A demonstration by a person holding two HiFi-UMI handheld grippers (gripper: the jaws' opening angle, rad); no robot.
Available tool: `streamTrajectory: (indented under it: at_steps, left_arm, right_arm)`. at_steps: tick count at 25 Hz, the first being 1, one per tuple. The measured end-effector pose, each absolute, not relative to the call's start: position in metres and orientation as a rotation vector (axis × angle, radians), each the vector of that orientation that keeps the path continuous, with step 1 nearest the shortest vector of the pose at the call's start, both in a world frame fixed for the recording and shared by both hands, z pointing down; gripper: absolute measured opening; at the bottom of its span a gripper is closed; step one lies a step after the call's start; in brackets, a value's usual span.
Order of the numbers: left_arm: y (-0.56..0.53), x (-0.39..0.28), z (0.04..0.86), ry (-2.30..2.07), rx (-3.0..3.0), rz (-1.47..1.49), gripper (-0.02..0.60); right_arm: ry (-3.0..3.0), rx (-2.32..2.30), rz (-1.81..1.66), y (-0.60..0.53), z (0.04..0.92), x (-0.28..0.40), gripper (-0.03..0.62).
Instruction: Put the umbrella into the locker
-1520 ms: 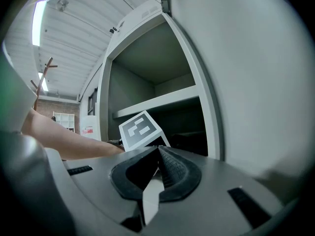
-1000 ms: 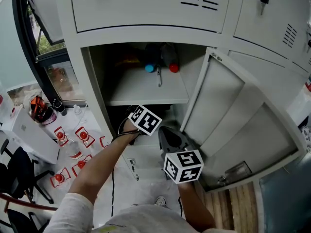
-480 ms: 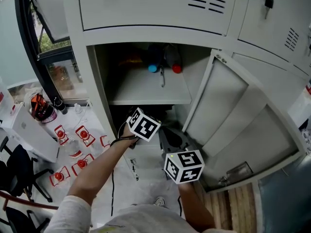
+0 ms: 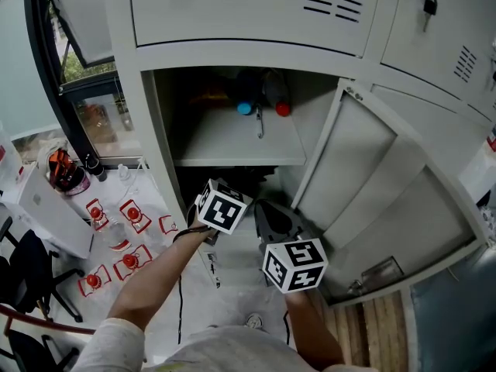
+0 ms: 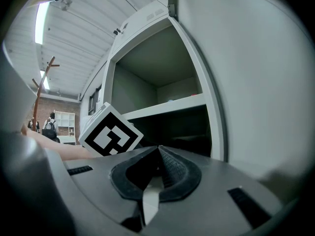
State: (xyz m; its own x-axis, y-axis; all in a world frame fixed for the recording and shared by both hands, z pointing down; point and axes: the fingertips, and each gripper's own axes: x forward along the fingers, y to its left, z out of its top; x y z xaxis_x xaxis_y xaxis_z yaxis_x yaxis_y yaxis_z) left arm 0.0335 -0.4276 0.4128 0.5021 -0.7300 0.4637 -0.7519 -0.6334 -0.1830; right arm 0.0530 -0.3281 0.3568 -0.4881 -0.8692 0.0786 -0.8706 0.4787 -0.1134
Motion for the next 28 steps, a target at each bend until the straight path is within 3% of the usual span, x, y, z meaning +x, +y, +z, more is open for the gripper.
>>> streamTrajectory:
  at_steps: [5, 12, 28]
  left_arm:
    - [-0.412, 0.028, 0.401, -1.326, 2.668, 0.669, 0.219]
    - [-0.393, 0.014, 0.382, -1.351, 2.641, 0.415, 0.138]
    - [-0.352, 0.004, 0.374, -1.405, 2.681, 0.225, 0.038]
  right_arm:
    - [-2.697, 1.583, 0.207, -0.327, 0.354, 0.052, 0.003]
    - [-2.699, 1.592, 0.185, -0.324, 0.352, 0.054, 0.003]
    - [-2.719, 1.571, 0.104, -0.315, 0.347, 0.050, 0.003]
